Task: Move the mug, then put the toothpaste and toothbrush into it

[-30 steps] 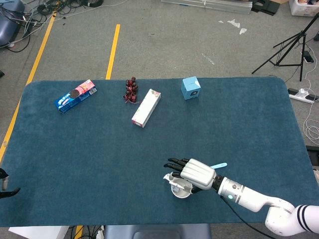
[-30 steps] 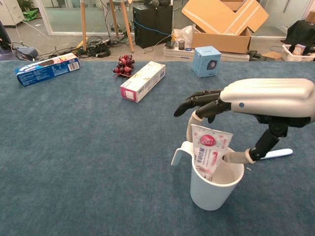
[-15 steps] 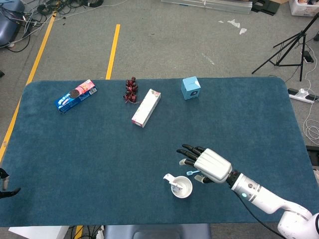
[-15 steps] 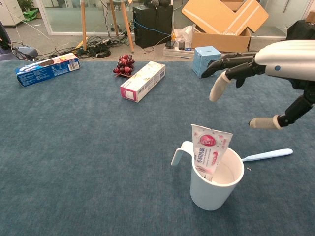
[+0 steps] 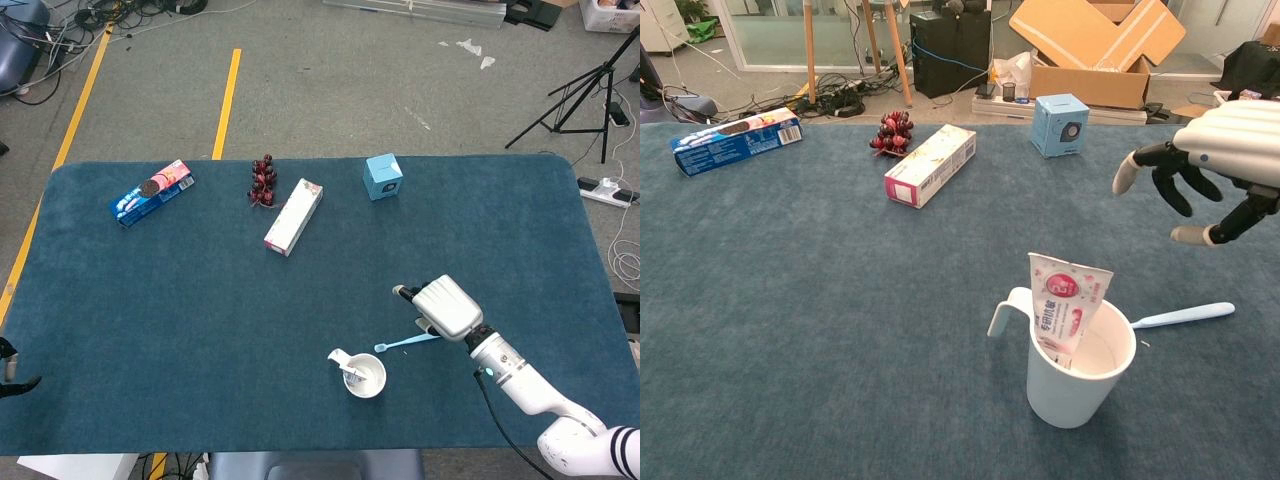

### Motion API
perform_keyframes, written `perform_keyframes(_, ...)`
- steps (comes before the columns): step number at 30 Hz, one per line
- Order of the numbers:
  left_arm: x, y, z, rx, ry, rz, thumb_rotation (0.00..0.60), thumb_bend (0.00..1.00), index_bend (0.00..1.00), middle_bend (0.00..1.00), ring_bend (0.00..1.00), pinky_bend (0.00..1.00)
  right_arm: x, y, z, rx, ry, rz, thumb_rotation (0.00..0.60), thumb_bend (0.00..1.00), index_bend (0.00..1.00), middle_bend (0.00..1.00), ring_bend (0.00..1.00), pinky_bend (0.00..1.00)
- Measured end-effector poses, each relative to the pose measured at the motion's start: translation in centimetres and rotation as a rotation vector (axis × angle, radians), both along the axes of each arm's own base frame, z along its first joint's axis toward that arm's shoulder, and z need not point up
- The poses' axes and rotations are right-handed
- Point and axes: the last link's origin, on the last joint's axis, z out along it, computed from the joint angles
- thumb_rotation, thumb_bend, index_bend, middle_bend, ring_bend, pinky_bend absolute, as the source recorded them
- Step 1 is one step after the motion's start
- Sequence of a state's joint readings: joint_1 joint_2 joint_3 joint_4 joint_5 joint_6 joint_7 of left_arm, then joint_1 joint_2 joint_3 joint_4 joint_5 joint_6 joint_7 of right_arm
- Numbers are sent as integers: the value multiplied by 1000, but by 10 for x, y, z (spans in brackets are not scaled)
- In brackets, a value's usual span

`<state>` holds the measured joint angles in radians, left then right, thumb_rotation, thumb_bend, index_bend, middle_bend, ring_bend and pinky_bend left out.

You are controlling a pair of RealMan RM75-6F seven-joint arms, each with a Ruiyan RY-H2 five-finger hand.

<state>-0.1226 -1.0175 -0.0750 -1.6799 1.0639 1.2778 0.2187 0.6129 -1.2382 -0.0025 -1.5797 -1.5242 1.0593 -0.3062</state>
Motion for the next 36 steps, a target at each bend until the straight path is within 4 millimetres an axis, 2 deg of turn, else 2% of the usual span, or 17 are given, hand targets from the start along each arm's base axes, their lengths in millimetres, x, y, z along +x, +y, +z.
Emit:
perform_keyframes(4, 0, 0, 0, 0, -2, -1, 600, 0, 883, 478, 425, 555, -7, -4, -12, 19, -1, -27, 600, 195, 313, 915, 912, 992)
perform_keyframes(10, 0, -1, 0, 1, -2, -2, 600, 0, 883, 478, 425, 555, -14, -4, -26, 71, -18, -61, 600, 195, 335, 998, 992, 1000)
perform_keyframes(24, 1, -1, 0, 0, -2, -1, 600, 0, 883, 478, 425, 556, -30, 0, -45, 147, 4, -111, 600, 196, 413, 1000, 1000, 1000)
perform_keyframes(36, 0, -1, 0, 0, -3, 0, 600, 0, 883, 478, 425, 555, -40, 9, -53, 181, 26, -124, 600, 196, 435, 1000, 1000, 1000)
